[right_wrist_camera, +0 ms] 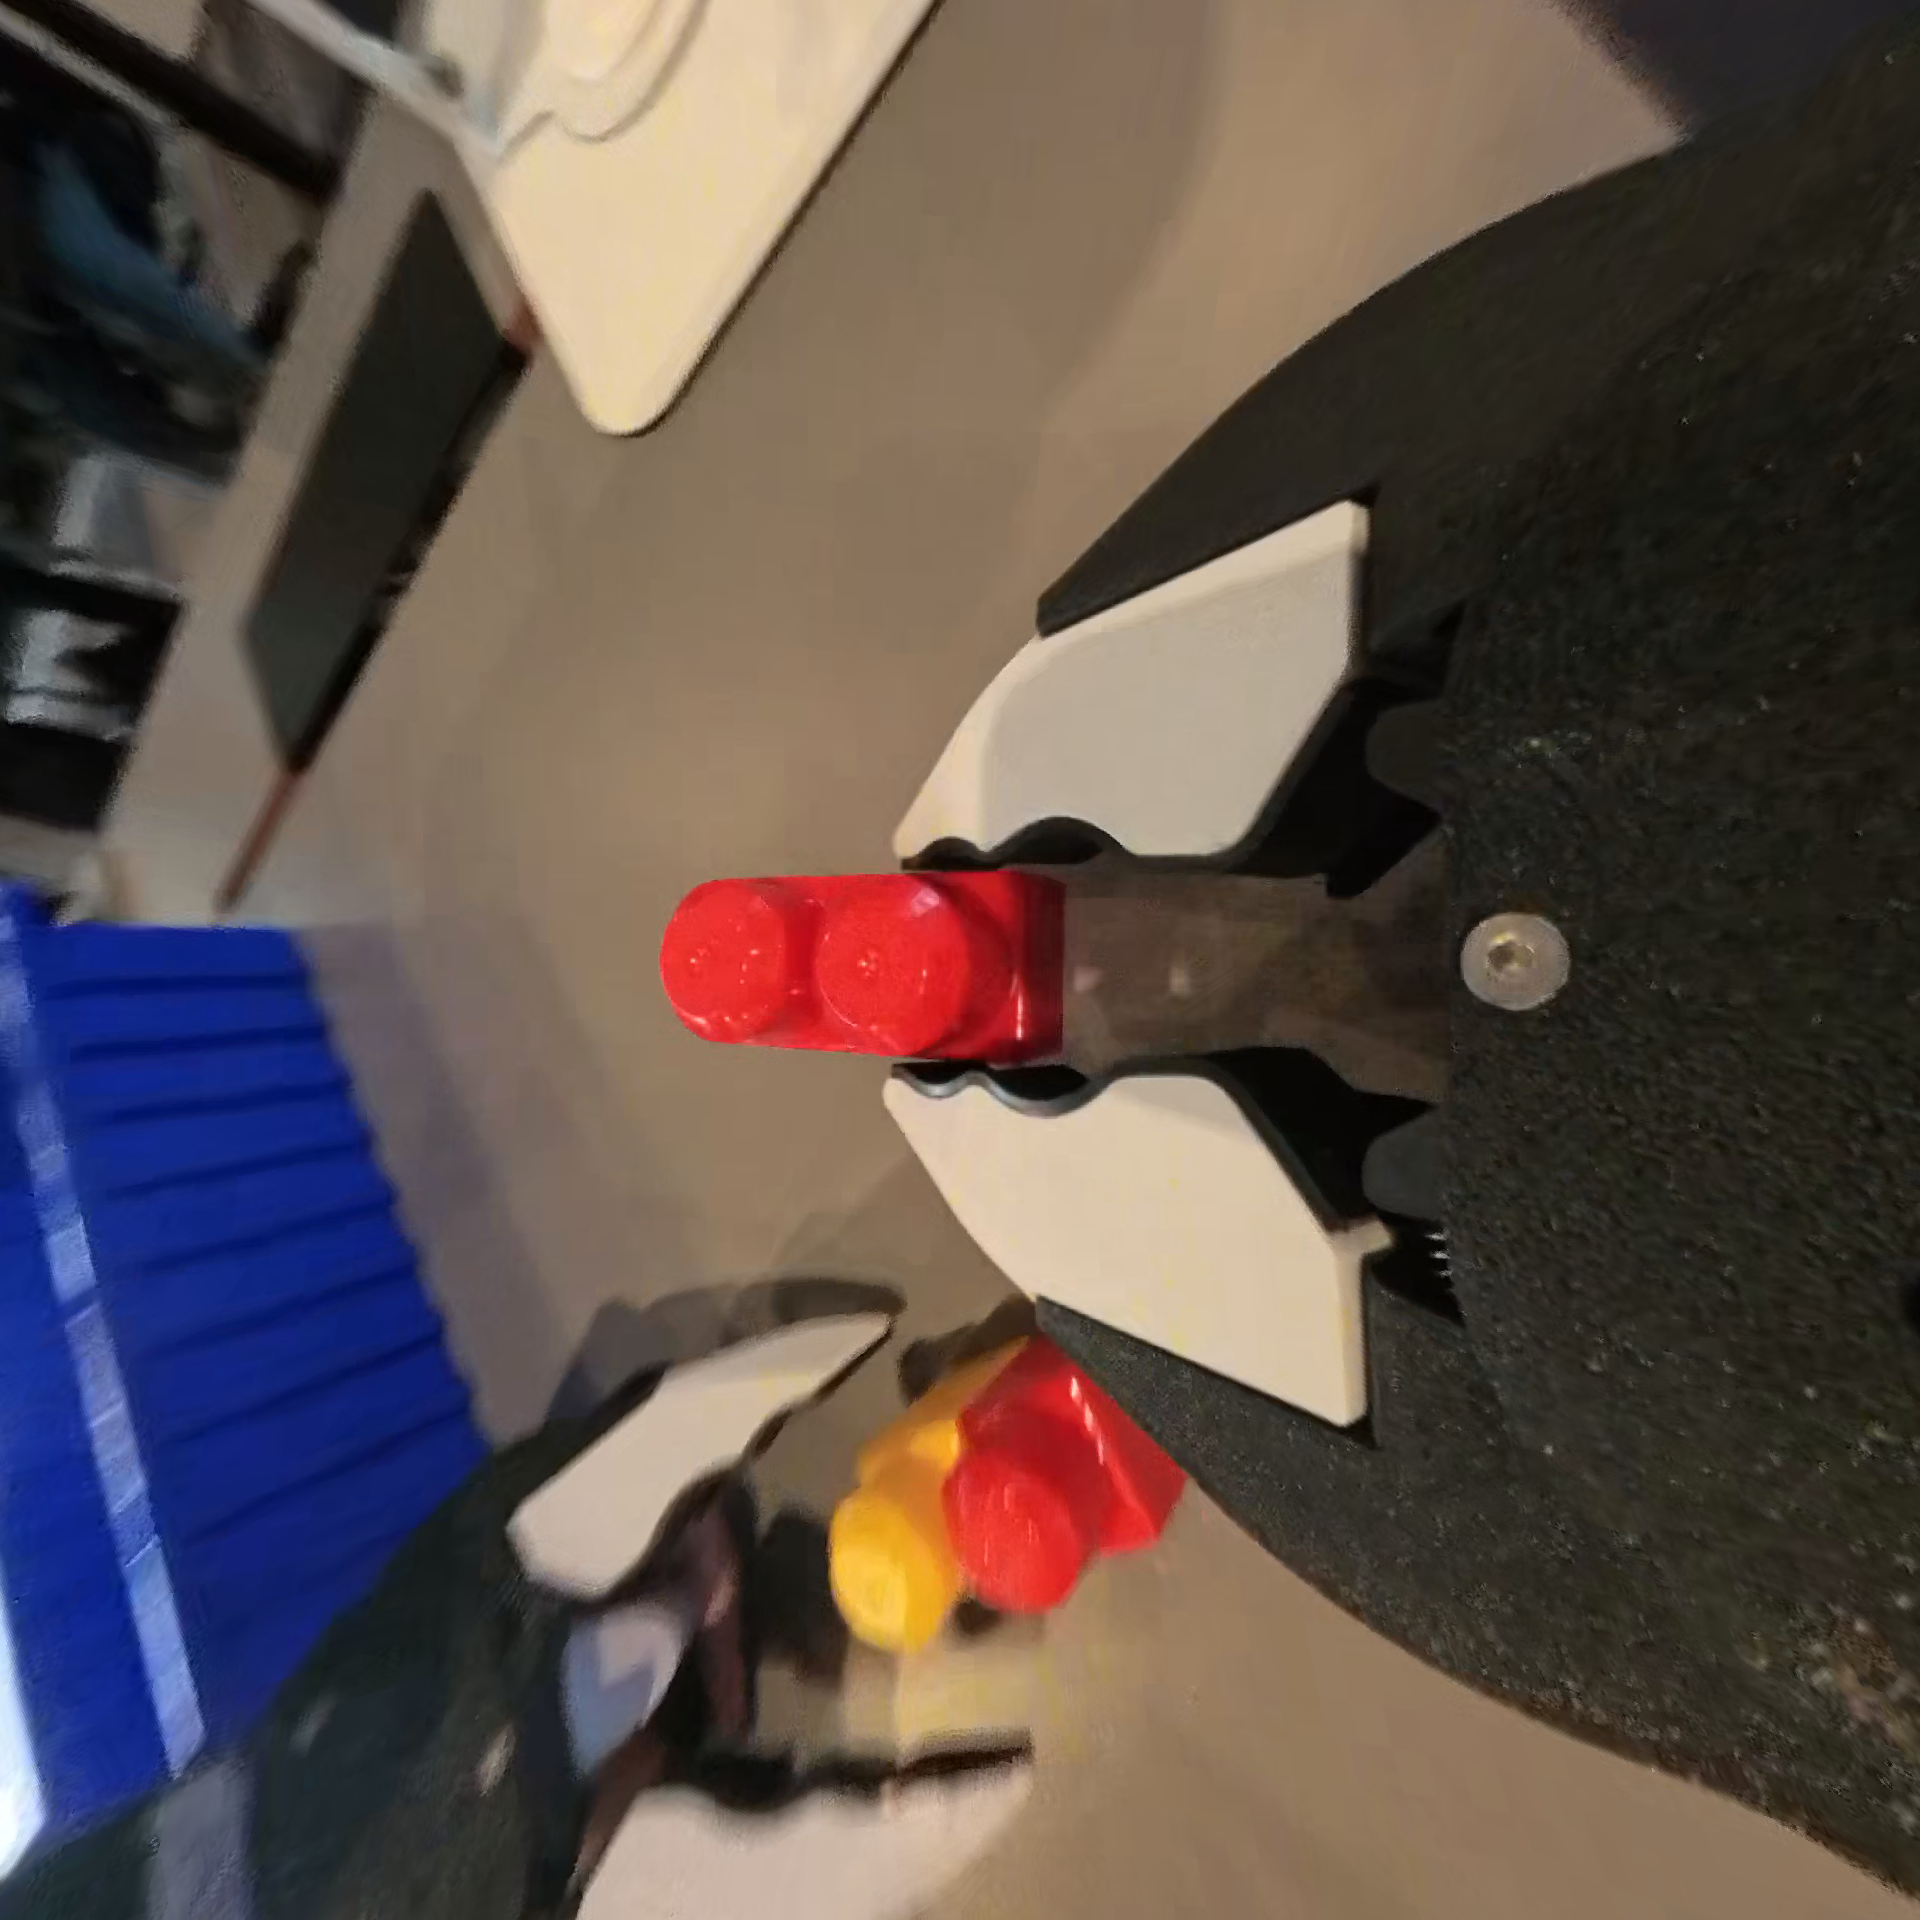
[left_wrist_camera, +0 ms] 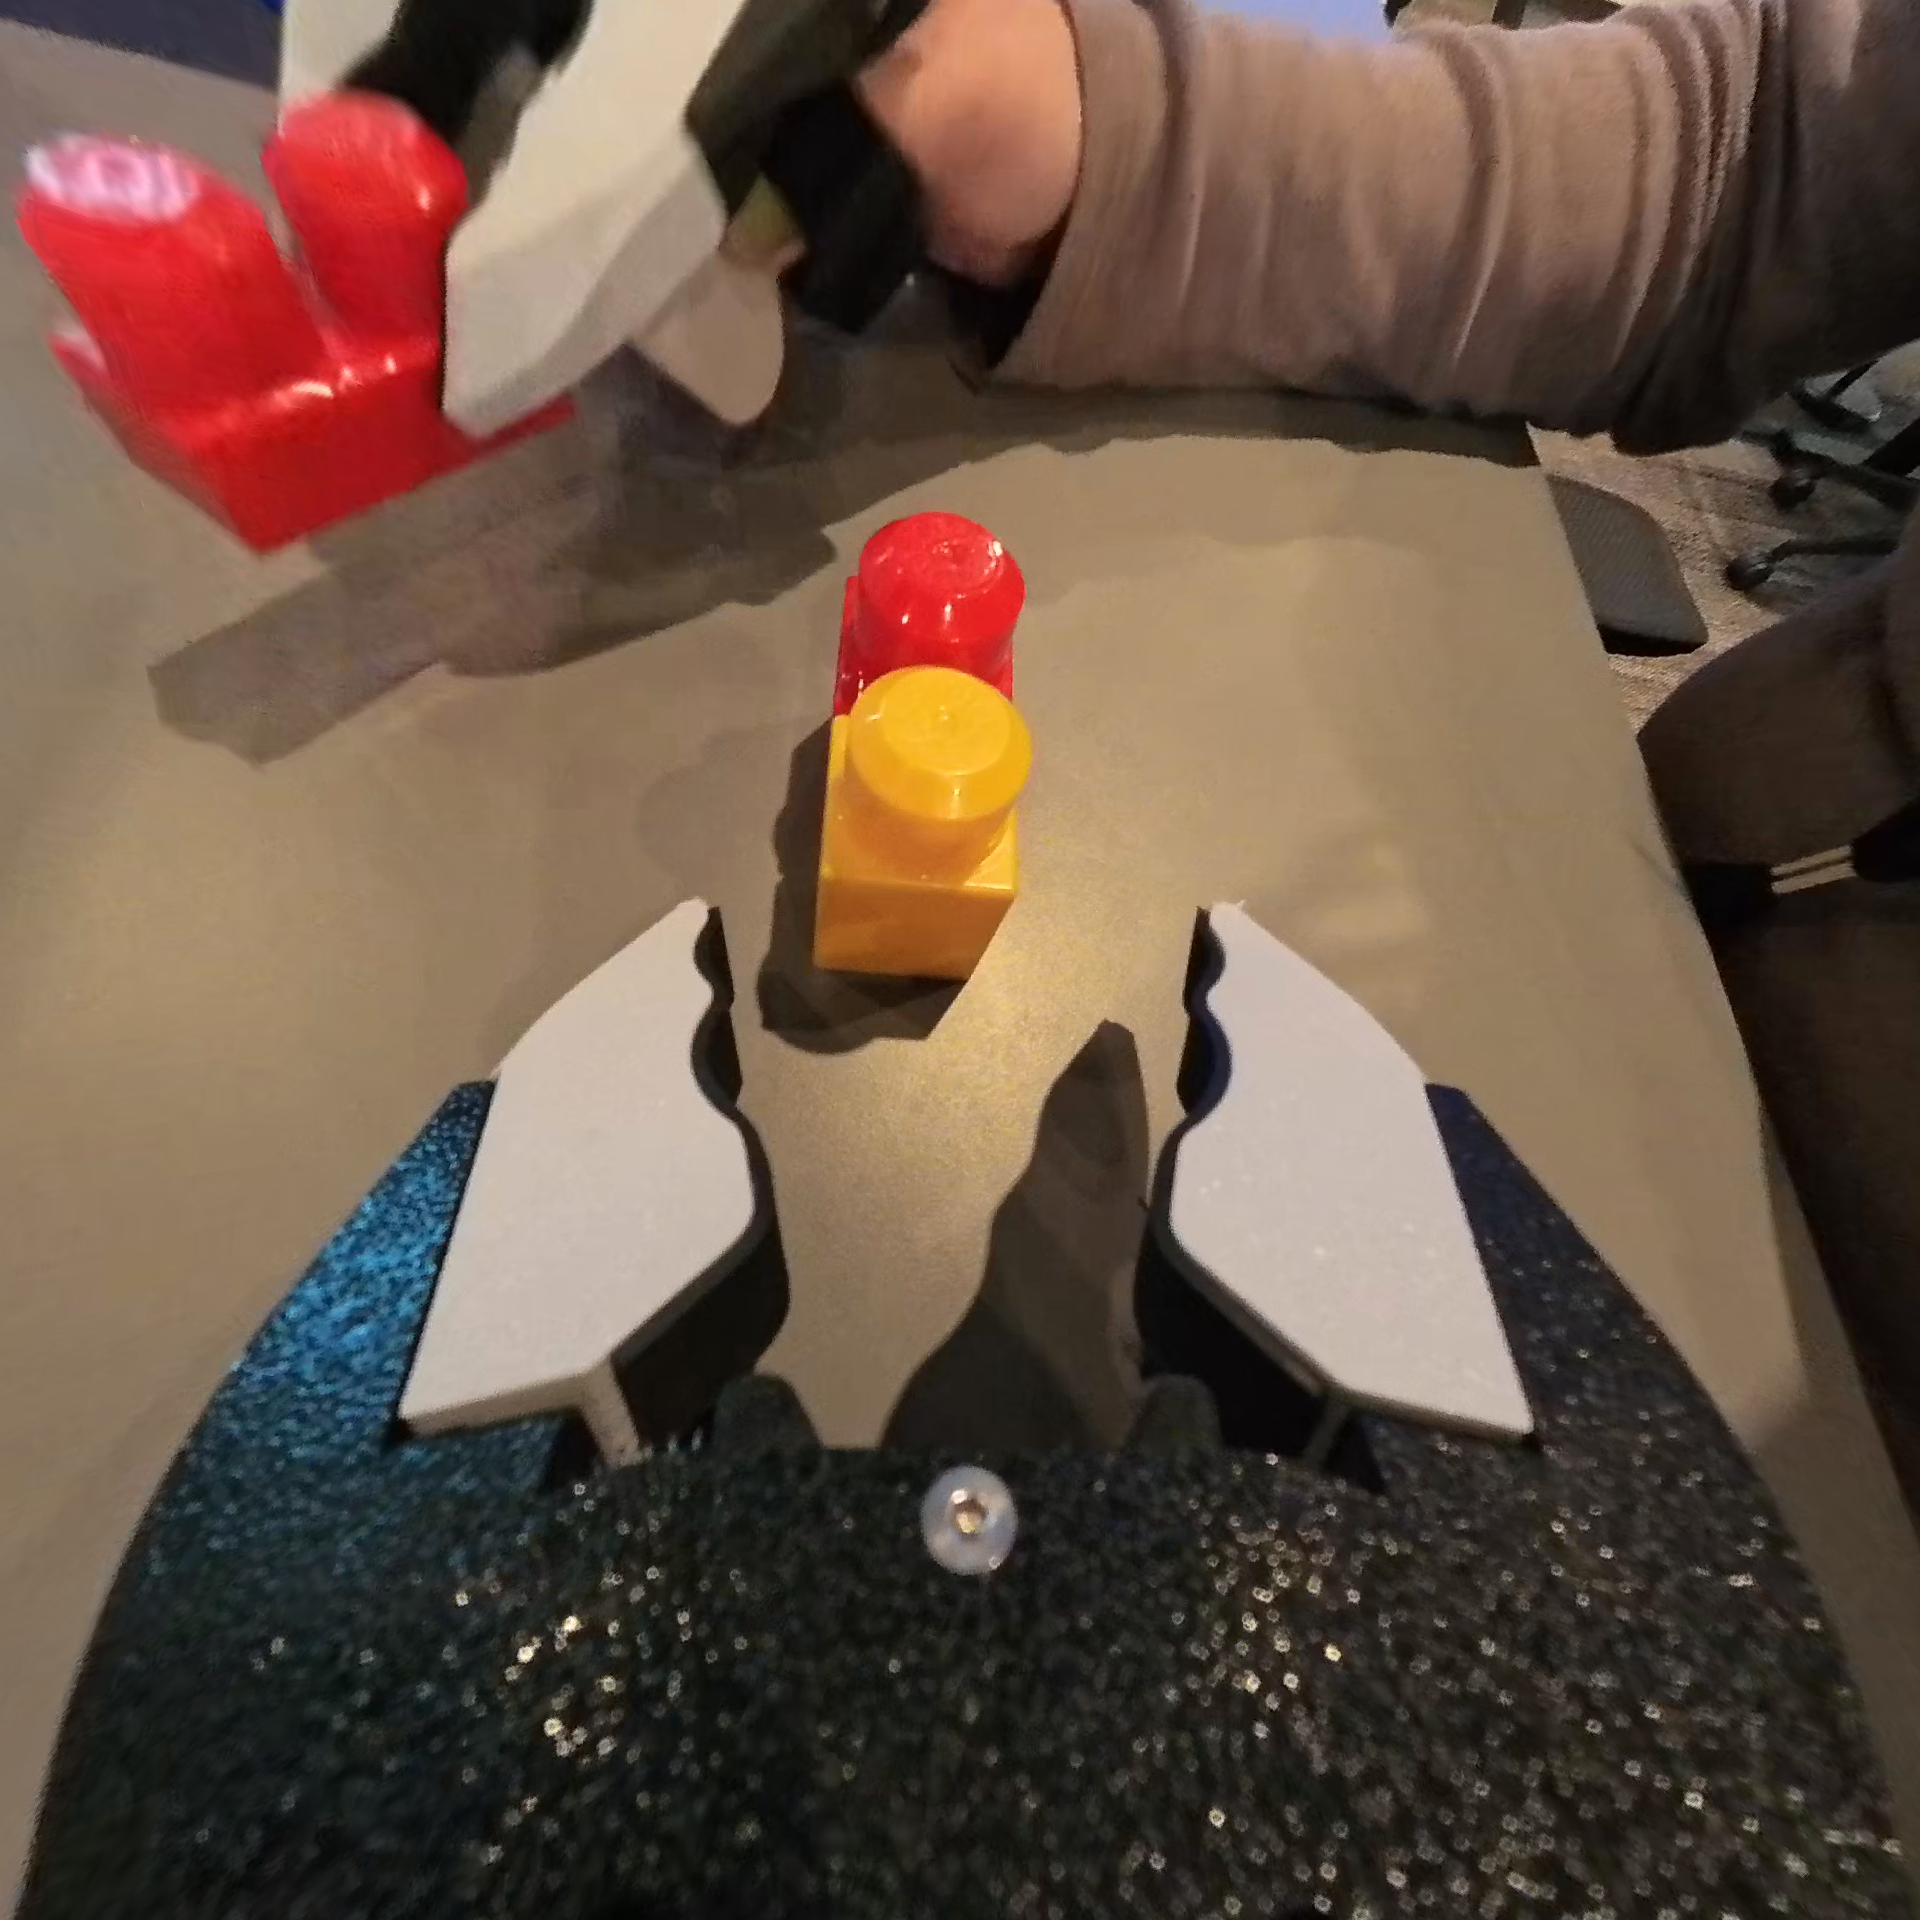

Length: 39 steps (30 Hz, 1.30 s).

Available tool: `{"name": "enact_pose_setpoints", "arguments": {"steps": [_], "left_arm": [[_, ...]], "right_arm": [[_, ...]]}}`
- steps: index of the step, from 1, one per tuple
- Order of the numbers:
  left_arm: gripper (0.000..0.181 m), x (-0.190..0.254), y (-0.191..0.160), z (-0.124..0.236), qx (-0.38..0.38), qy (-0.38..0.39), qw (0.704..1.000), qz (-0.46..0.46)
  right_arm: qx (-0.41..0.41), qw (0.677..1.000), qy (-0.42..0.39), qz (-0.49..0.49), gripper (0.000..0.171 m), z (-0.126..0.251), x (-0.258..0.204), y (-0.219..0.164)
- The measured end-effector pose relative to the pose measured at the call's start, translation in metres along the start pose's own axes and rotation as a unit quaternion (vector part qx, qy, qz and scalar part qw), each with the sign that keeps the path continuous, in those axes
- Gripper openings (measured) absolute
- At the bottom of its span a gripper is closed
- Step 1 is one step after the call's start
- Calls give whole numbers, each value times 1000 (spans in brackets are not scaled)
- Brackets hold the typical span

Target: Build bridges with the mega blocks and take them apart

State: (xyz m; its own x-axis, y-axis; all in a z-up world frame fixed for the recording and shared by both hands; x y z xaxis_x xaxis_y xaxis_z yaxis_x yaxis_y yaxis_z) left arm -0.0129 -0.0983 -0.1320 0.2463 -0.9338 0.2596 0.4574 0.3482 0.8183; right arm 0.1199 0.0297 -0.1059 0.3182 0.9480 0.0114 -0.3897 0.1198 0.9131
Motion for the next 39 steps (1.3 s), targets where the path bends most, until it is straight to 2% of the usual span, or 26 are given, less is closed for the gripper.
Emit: {"name": "enact_pose_setpoints", "arguments": {"steps": [4,12,19,28,31,33,36,37,39], "left_arm": [[83,0,0,0,1,-1,1000,2],[82,-1,0,0,2,0,1000,2],[82,-1,0,0,3,0,1000,3],[83,0,0,0,2,-1,1000,2],[94,-1,-1,5,2,6,1000,17],[98,-4,8,19,36,34,999,15],[88,5,30,38,134,40,990,-26],[85,9,35,40,148,41,987,-41],[82,15,39,32,129,60,987,-70]], "right_arm": [[78,988,128,18,34,25,-25,16],[20,975,196,101,34,22,-64,17],[-17,964,227,138,34,16,-81,15],[-61,959,220,168,34,13,-83,7],[-64,957,221,174,34,12,-85,5],[-65,958,218,177,34,12,-85,5],[-66,957,214,183,34,13,-85,5],[-66,957,213,184,34,13,-85,5],[-66,957,213,184,34,13,-85,5]]}}
Point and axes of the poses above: each gripper's, where its closed fingertips meet, z back along the fingers, y out of its top, x = y × z across the jaws, the point moved 6 cm from there along z, back along the fingers, and after that the axes turned 8 degrees about -y, right-handed, at the moved point
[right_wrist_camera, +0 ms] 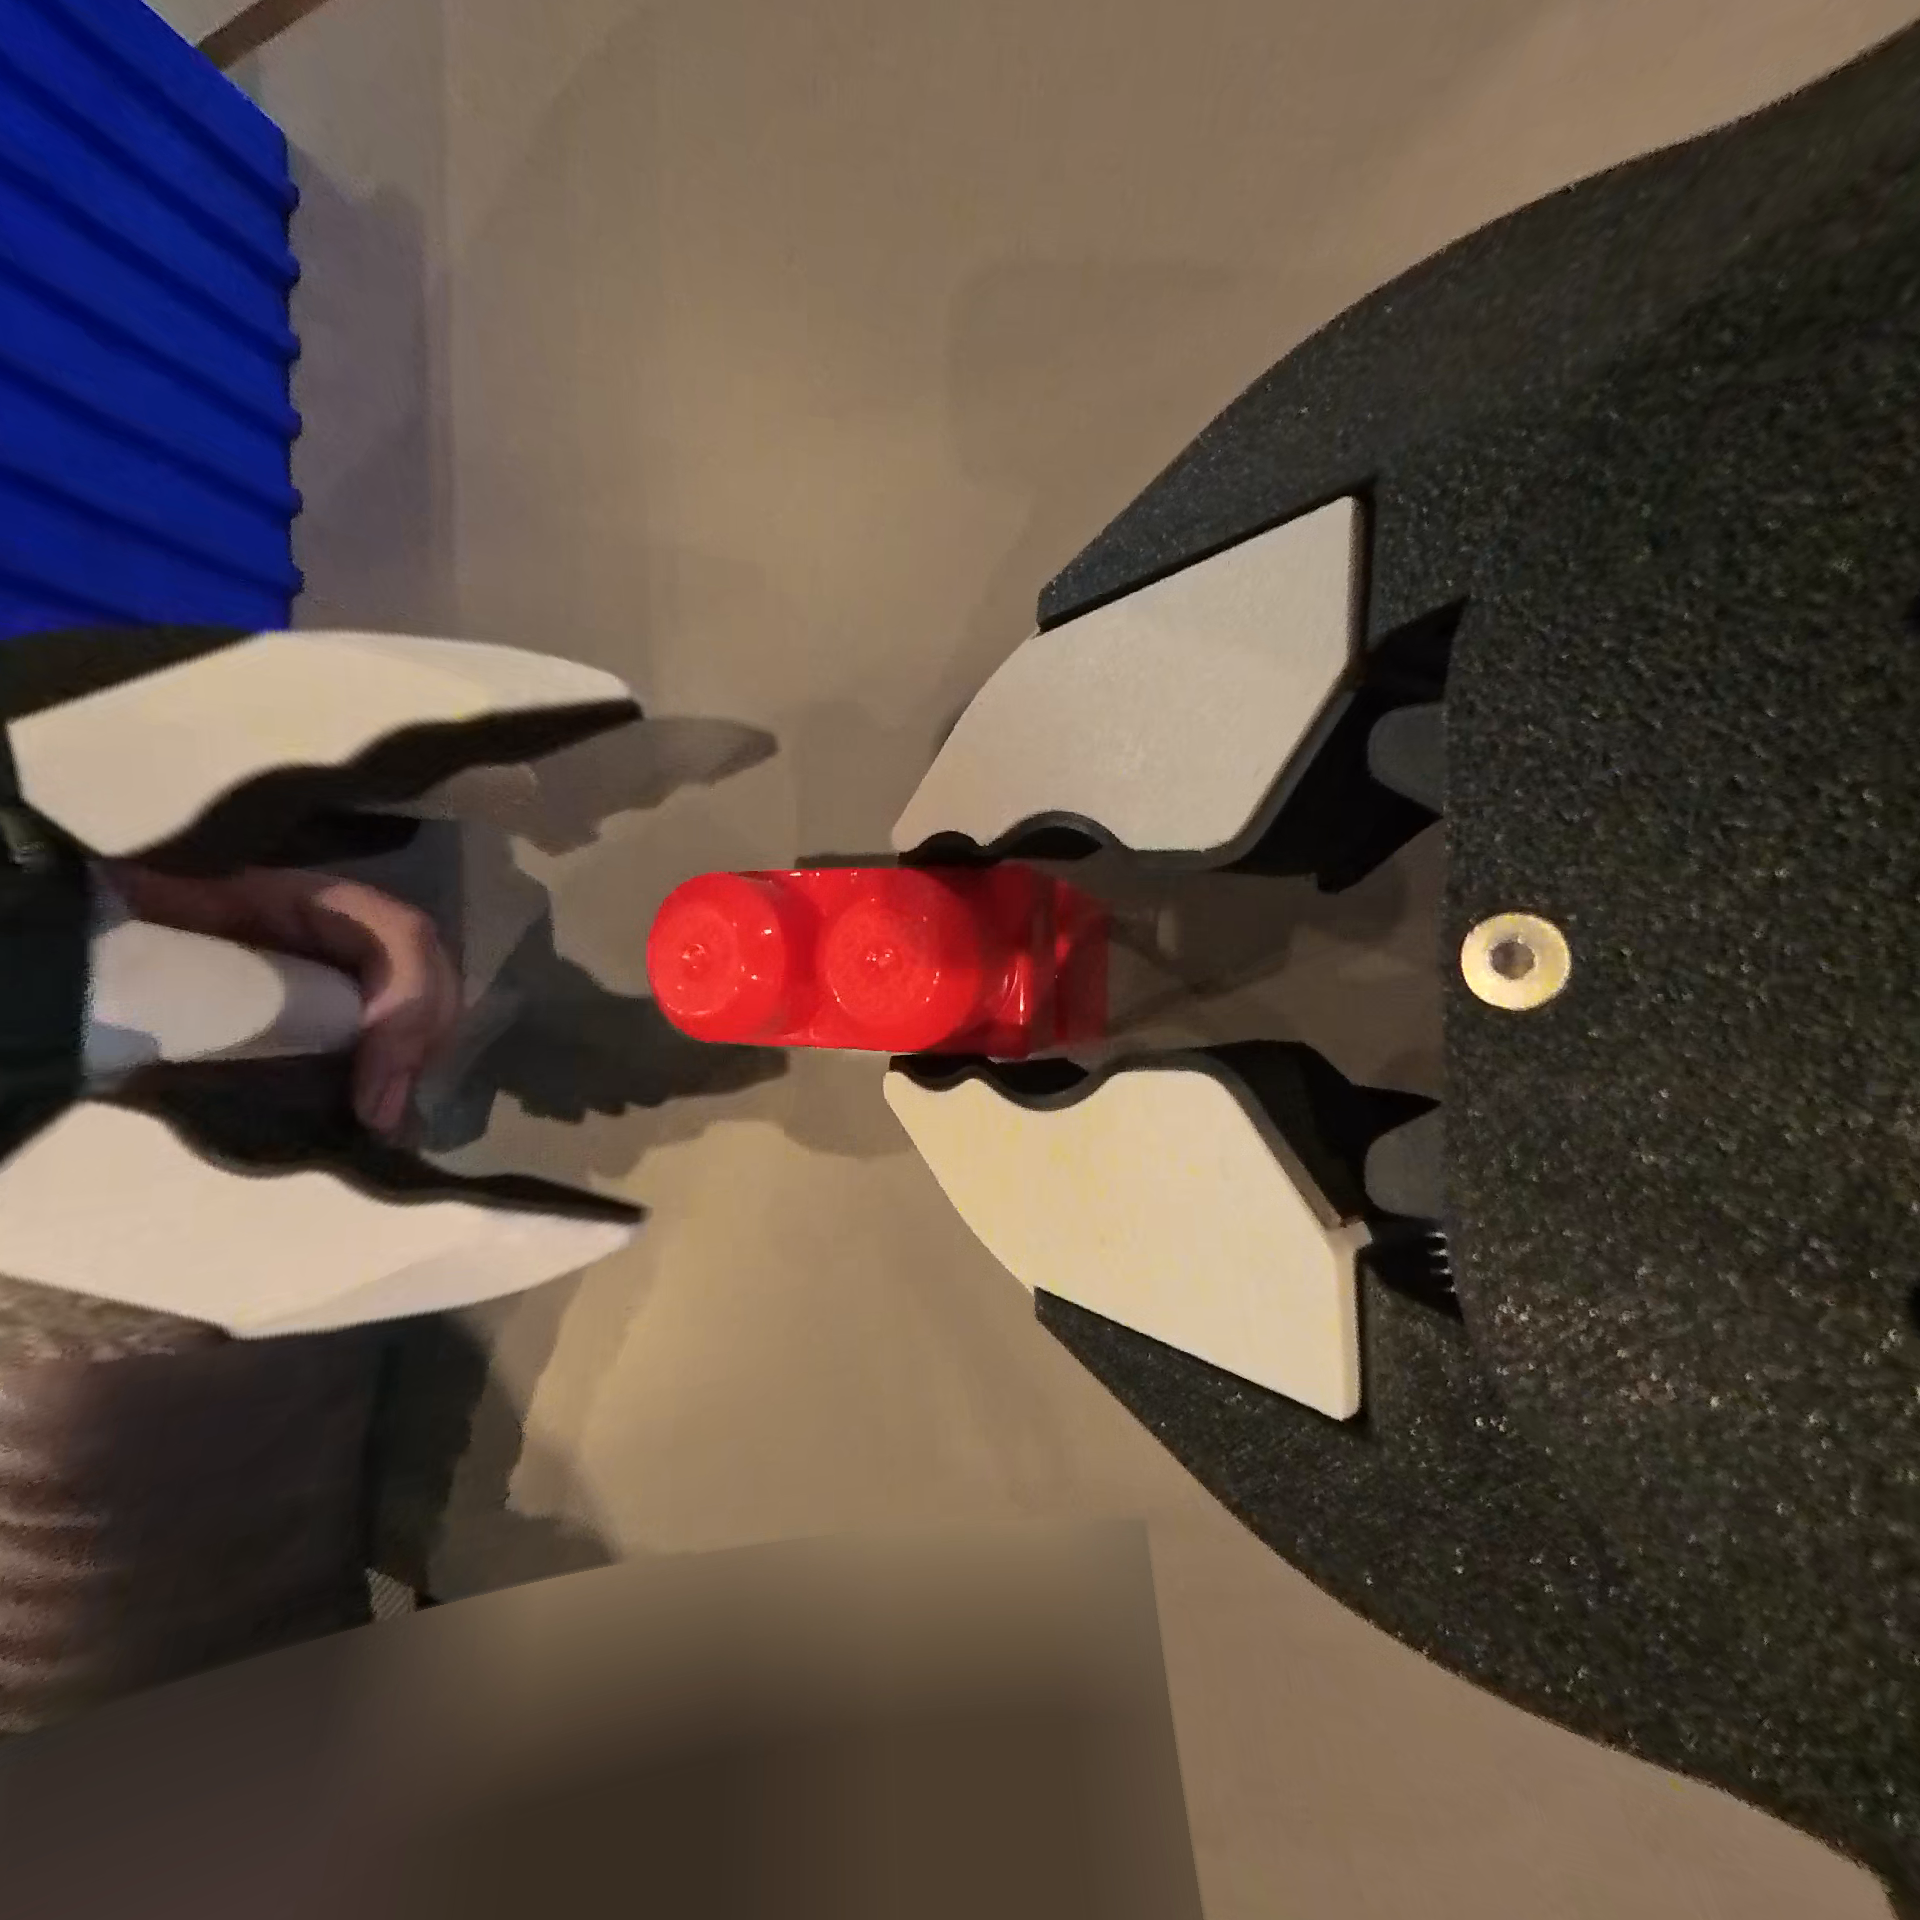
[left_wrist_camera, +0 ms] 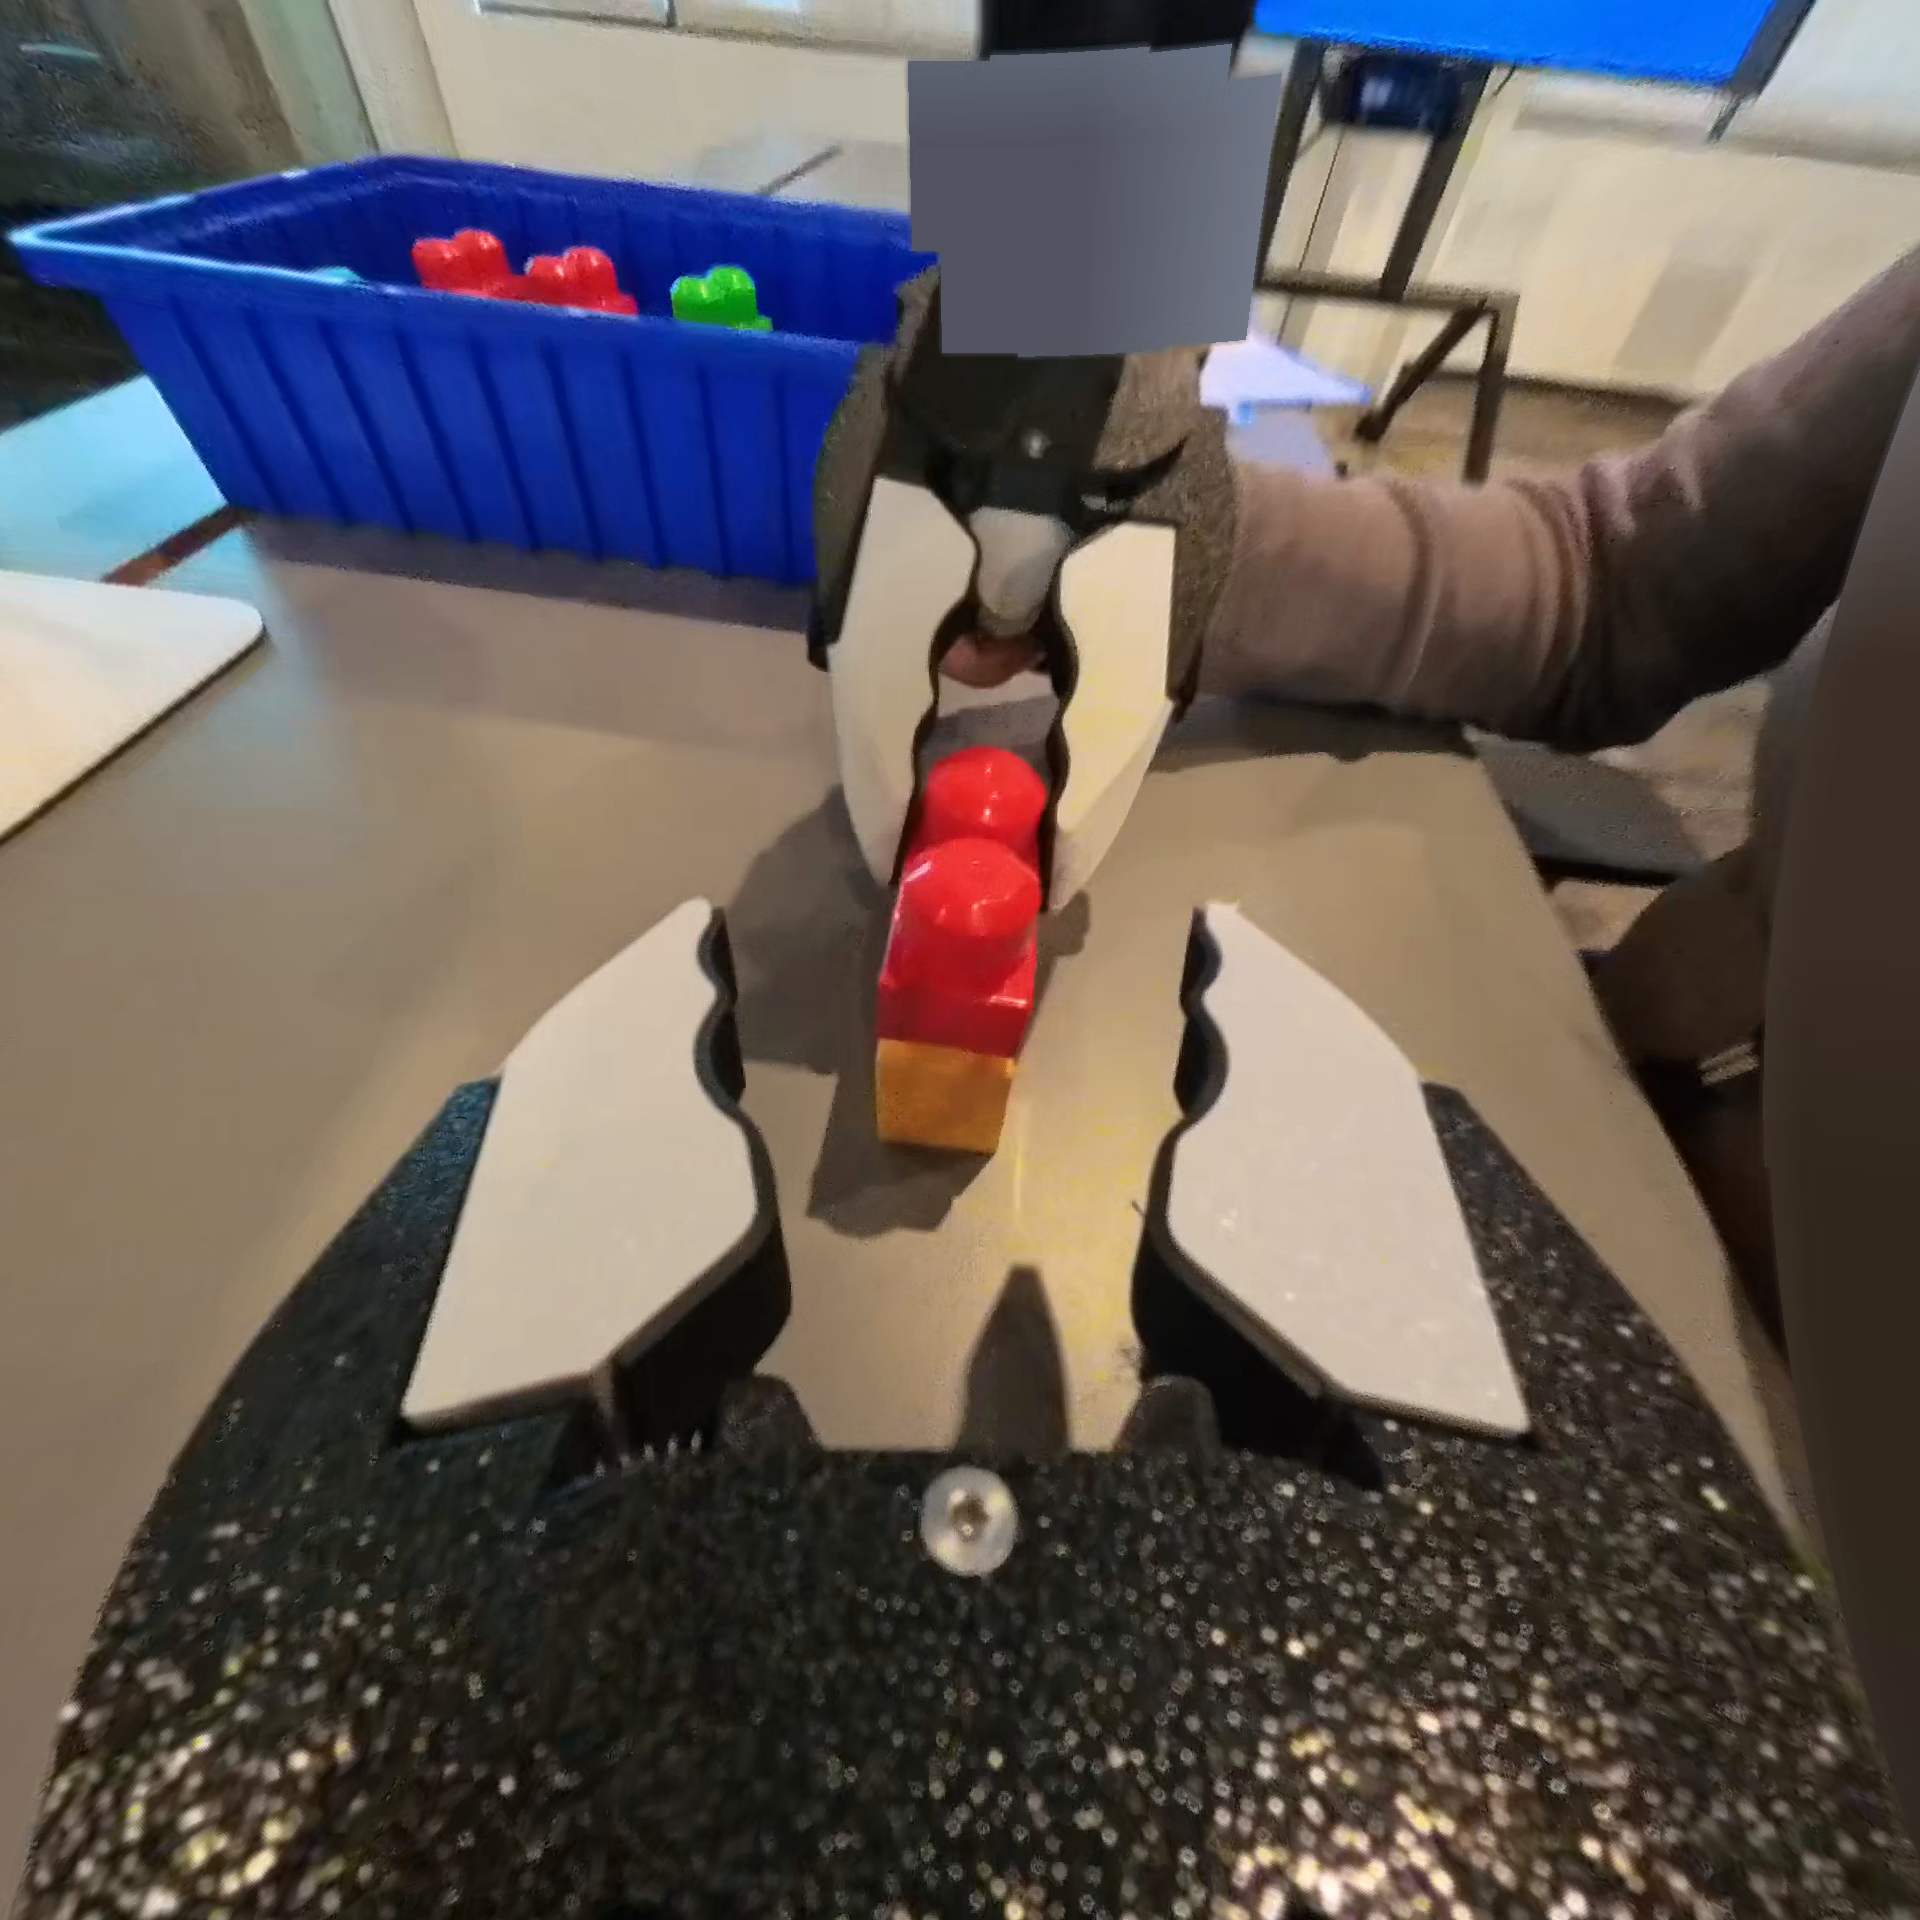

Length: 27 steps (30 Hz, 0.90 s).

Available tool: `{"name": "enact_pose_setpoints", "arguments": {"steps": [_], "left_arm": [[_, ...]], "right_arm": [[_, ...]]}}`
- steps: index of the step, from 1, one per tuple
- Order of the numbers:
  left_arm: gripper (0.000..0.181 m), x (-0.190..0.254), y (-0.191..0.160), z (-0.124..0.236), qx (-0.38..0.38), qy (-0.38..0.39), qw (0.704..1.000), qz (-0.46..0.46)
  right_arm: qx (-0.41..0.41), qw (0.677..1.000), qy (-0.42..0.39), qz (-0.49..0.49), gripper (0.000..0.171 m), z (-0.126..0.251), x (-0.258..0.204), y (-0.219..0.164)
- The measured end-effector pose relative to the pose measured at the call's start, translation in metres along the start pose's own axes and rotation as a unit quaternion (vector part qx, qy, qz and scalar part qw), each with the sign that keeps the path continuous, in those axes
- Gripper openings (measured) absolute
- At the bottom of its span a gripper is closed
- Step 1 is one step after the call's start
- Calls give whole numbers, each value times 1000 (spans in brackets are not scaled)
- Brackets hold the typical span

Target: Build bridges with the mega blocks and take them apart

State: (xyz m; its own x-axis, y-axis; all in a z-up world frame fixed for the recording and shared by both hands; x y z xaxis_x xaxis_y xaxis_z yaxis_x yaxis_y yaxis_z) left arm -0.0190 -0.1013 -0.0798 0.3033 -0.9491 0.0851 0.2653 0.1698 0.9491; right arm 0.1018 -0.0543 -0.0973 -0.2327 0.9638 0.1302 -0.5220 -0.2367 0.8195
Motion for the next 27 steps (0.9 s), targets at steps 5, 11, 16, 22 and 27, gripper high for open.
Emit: {"name": "enact_pose_setpoints", "arguments": {"steps": [5,11,16,22,27], "left_arm": [[55,8,2,-21,-47,66,994,-76],[35,7,-5,-26,-81,79,990,-82],[34,6,-7,-26,-74,74,991,-83],[29,7,-1,-25,-35,68,994,-77],[29,5,-2,-24,-29,45,998,-39]], "right_arm": [[1,1000,1,-1,35,0,0,0],[5,1000,3,0,35,0,0,0],[8,1000,2,3,34,0,-1,-1],[12,1000,5,6,34,0,-2,0],[15,1000,1,3,34,0,-2,-1]]}}
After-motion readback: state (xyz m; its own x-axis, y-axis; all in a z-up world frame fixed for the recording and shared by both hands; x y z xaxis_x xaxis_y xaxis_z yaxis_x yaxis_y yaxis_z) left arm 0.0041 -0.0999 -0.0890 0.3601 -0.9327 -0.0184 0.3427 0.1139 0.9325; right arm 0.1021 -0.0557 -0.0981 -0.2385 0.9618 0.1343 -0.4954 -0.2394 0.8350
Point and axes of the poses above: each gripper's, where its closed fingertips meet, z back along the fingers, y out of its top, x = y × z across the jaws, the point moved 6 cm from there along z, back along the fingers, and after that the axes turned 8 degrees about -y, right-handed, at the moved point
